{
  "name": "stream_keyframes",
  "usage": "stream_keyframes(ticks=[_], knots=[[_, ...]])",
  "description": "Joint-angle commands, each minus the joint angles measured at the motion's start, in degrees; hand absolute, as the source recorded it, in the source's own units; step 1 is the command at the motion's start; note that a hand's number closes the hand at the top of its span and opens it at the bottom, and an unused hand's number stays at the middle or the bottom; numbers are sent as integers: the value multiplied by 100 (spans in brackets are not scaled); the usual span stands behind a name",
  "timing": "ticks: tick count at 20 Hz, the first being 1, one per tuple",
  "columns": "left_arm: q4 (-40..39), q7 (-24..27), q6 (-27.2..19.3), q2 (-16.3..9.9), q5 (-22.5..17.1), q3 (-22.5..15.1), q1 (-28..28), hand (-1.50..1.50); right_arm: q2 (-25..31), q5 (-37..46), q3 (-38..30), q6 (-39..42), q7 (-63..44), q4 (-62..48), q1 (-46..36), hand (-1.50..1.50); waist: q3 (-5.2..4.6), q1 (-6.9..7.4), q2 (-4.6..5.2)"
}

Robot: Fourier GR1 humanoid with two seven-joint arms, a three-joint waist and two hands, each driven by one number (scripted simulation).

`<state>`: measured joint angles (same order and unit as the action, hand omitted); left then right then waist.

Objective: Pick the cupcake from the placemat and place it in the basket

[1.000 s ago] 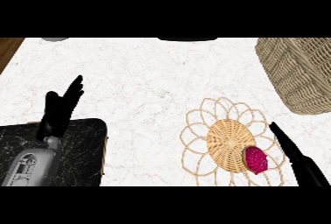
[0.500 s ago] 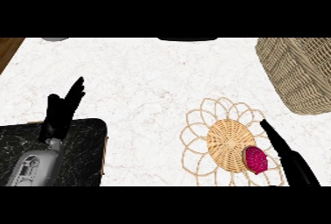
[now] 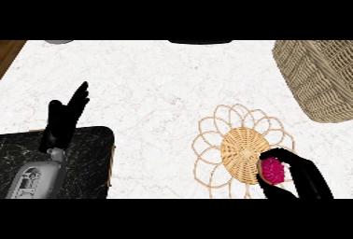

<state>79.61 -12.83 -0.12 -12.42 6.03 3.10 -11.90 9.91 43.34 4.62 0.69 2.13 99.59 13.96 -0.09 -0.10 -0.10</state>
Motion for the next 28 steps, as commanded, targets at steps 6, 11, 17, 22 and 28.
stream_keyframes(ticks=[6, 11, 17, 22, 28], knots=[[-78, -90, 91, 8, 31, 83, -248, 0, -150, 1267, 377, -478, -259, -737, -850, 150, 8, 32, 16], [-116, 106, 205, 149, 176, -281, -239, 0, 338, 2327, 587, 1145, -1751, -1712, -2754, 150, -22, 590, 155], [-121, 128, 82, 157, 122, -98, -124, 0, -304, 2630, 669, 1483, -2020, -3437, -5079, 150, 8, 320, 66], [-124, 4, 149, 8, 4, 114, -256, 0, -894, 1504, -349, 1221, -1979, -3373, -5441, 150, 10, 109, 29], [-360, 182, 61, 99, 55, 122, -133, 0, -984, 259, -711, 793, -2731, -2218, -5930, 150, 8, 30, -11]])
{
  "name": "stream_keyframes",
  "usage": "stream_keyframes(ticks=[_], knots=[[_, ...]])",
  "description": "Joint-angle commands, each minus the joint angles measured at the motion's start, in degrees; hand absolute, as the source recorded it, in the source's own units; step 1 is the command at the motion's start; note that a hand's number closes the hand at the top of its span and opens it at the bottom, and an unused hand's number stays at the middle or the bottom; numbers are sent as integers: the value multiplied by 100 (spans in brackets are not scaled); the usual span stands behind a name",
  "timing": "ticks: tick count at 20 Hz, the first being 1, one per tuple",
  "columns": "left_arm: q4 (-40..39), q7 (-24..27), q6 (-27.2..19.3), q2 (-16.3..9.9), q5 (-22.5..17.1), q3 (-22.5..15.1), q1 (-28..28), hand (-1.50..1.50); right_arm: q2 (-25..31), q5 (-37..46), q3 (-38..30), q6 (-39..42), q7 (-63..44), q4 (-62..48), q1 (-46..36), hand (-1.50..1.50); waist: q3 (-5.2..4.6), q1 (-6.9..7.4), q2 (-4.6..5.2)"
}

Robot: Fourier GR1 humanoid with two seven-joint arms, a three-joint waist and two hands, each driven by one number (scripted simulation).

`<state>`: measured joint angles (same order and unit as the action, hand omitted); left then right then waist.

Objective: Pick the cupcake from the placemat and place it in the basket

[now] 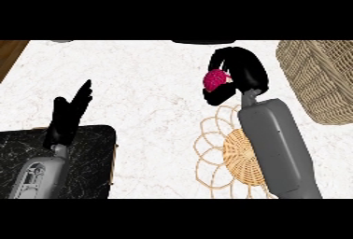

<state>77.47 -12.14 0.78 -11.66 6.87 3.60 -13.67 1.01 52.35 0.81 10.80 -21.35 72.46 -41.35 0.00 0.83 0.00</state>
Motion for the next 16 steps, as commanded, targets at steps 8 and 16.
stream_keyframes(ticks=[8, 16], knots=[[188, -117, -2, -44, 0, 79, 41, 0, 375, -936, -1075, 485, -1621, 1210, -1846, 150, -2, -83, -18], [233, -318, 52, -96, -14, 146, -51, 0, 1327, -1183, -1760, 553, -1827, 131, -3105, 150, -3, -36, 9]])
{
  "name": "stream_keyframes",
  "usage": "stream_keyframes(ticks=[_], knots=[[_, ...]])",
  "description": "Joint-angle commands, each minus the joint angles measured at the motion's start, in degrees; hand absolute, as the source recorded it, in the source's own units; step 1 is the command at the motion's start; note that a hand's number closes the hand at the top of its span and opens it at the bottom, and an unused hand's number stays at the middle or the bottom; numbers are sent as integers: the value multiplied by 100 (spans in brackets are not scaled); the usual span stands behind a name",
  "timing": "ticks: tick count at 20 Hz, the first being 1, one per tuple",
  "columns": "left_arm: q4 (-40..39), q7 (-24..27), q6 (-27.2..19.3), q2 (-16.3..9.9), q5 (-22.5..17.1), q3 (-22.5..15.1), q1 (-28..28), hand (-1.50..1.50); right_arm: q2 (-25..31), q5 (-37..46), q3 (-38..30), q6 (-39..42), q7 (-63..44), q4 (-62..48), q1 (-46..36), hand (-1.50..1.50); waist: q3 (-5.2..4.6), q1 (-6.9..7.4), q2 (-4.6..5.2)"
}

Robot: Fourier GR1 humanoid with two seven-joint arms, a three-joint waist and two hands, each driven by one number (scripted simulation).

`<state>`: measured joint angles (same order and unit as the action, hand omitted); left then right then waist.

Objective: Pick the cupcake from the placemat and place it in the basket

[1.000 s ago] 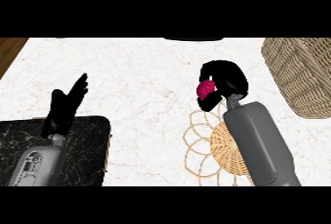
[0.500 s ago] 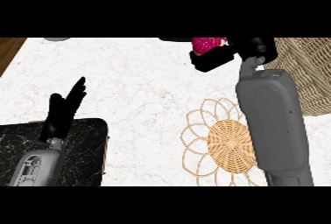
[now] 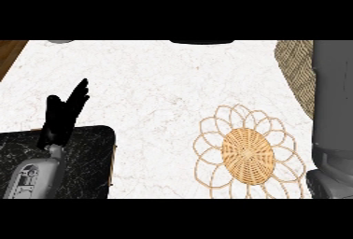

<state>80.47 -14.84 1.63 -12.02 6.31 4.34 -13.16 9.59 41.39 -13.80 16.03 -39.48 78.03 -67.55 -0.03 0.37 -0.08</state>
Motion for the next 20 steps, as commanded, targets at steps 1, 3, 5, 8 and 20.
stream_keyframes(ticks=[1, 3, 5, 8, 20], knots=[[-77, 3, 147, -64, -45, 25, -107, 0, 354, 79, -169, -228, -116, -592, -655, 150, -1, 23, 18], [128, -18, 112, -15, -47, 4, 81, 0, 689, 207, -101, -18, -137, -688, -624, 150, 0, 18, 9], [115, -115, -128, 128, 175, -133, -45, 0, 960, 501, 39, -17, 24, -1258, -817, 150, -1, 40, 28], [-60, 198, -46, 116, 114, -84, 67, 0, 1448, 956, 360, 196, 310, -1597, -515, 150, -4, 27, 45], [386, -232, -111, 197, 265, -260, 163, 0, 2997, 1495, 304, 18, 1754, -3574, -376, 150, 5, 94, 42]])
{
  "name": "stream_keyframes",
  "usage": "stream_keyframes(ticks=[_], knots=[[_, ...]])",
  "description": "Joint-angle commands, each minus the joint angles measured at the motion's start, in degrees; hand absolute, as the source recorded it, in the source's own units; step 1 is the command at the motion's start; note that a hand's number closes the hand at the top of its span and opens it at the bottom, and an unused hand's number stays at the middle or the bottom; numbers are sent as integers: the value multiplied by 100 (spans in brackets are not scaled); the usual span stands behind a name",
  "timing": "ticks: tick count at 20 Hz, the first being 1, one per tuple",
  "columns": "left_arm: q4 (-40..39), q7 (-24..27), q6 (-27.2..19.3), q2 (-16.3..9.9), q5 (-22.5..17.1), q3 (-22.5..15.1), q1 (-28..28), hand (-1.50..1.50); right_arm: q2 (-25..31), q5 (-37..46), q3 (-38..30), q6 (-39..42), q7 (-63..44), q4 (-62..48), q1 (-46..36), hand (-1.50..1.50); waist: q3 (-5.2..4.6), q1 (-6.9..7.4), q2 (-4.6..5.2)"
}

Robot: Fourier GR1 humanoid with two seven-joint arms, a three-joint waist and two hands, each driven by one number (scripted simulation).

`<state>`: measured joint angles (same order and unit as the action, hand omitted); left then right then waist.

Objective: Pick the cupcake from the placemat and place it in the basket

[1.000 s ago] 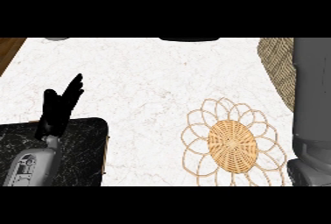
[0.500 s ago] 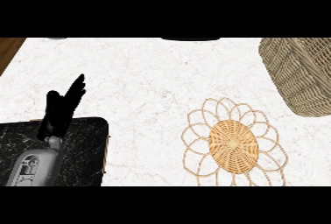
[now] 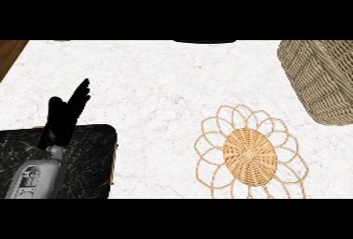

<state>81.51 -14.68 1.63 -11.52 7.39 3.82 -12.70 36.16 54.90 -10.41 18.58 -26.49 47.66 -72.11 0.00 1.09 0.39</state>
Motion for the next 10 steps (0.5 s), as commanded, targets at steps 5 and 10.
stream_keyframes(ticks=[5, 10], knots=[[-106, 26, 215, -103, -169, 146, -54, 0, 722, 18, -254, -478, 1455, -1269, 139, 150, 0, 7, 8], [332, -277, 259, -60, -172, 27, -20, 0, 854, -15, -409, -942, 2230, -1948, 299, 150, 6, 95, 16]])
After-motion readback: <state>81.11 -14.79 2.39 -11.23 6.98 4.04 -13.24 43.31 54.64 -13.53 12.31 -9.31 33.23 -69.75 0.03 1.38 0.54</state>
